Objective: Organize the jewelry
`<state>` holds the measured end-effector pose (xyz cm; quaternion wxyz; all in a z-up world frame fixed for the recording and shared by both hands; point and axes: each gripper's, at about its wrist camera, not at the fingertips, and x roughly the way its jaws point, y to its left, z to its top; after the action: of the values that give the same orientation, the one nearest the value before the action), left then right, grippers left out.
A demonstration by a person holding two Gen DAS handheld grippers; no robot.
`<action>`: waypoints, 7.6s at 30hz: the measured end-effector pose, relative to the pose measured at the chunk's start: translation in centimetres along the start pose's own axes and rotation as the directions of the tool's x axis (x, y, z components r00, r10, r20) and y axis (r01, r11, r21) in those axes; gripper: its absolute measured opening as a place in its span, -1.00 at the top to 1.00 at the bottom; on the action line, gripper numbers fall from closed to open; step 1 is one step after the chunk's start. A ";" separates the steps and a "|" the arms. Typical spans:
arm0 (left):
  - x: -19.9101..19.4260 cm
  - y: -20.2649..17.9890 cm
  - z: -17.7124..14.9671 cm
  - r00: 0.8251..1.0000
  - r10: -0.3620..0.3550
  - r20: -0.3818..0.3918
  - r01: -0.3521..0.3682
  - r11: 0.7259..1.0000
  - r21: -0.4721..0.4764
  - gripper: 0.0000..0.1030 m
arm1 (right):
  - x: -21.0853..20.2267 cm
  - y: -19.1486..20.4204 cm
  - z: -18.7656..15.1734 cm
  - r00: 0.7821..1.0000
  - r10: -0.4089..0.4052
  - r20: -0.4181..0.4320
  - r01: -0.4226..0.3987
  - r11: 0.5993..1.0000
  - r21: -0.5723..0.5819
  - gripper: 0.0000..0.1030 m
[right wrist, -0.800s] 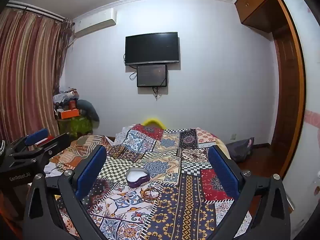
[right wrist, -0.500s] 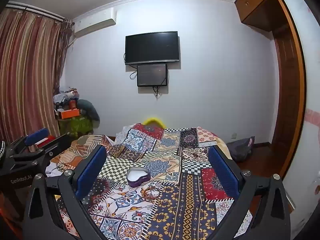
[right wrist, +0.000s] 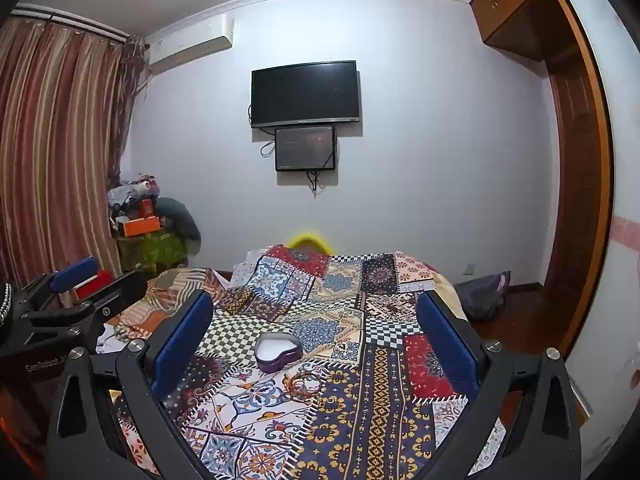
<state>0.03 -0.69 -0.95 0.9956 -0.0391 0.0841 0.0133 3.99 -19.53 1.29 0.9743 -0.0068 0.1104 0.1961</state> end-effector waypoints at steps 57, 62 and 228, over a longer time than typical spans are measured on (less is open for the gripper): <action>1.0 0.3 0.1 0.999 -0.002 -0.034 0.001 1.000 -0.004 -1.00 | 1.3 -0.1 -1.0 0.999 0.006 -0.033 -0.005 1.000 0.012 -0.96; 2.1 0.5 -0.3 0.999 0.001 -0.054 -0.001 1.000 -0.003 -1.00 | 2.3 -0.4 -1.5 0.998 0.007 -0.056 -0.005 1.000 0.020 -0.96; 30.6 6.8 -11.2 0.831 -0.031 -0.555 0.053 0.998 0.024 0.60 | 32.4 0.8 -7.1 0.768 0.246 -0.592 -0.314 0.949 -0.013 0.78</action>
<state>28.12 5.79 -17.59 0.9291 -0.0243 0.3685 -0.0219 31.34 -6.89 -12.72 0.8510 -0.1042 0.3921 0.3335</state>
